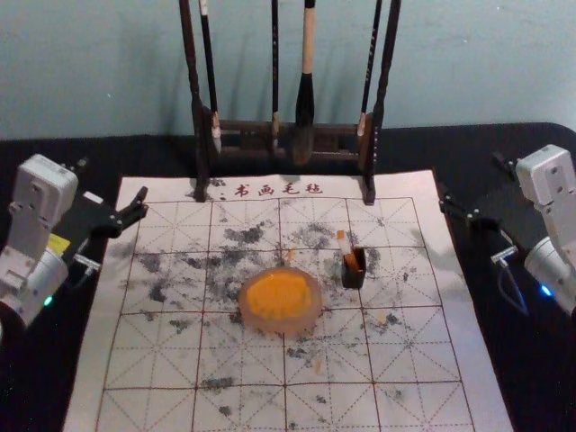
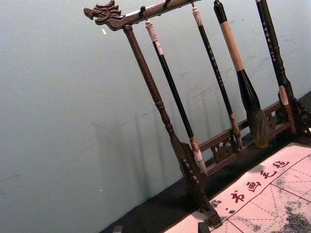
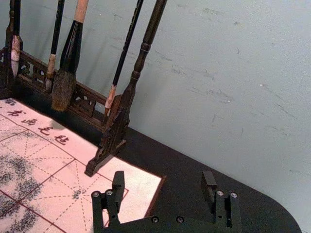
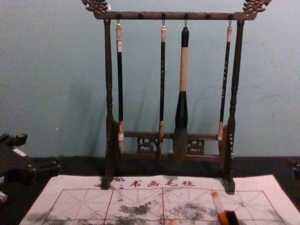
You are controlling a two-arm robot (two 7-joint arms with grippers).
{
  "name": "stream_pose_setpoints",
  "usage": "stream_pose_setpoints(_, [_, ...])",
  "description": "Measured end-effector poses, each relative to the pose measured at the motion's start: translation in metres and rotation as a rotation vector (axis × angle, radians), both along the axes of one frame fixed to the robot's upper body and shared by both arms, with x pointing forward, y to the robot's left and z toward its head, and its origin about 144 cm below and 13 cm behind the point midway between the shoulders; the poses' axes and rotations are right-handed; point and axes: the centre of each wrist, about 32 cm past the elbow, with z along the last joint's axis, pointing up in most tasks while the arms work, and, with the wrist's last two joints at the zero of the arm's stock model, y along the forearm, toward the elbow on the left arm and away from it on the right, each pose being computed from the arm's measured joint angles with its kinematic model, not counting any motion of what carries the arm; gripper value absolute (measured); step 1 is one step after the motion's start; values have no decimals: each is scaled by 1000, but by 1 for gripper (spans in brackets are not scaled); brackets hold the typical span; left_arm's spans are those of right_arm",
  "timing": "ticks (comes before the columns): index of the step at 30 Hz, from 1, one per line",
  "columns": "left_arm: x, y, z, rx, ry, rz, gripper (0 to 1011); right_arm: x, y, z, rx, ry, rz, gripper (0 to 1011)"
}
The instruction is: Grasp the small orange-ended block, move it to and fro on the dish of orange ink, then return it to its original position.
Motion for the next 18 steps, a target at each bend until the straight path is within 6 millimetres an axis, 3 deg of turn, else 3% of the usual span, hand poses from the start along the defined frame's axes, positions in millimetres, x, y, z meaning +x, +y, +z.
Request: stream_pose_setpoints(18, [0, 0, 0, 0, 0, 0, 1001, 0, 0, 0, 0, 0, 0, 1003])
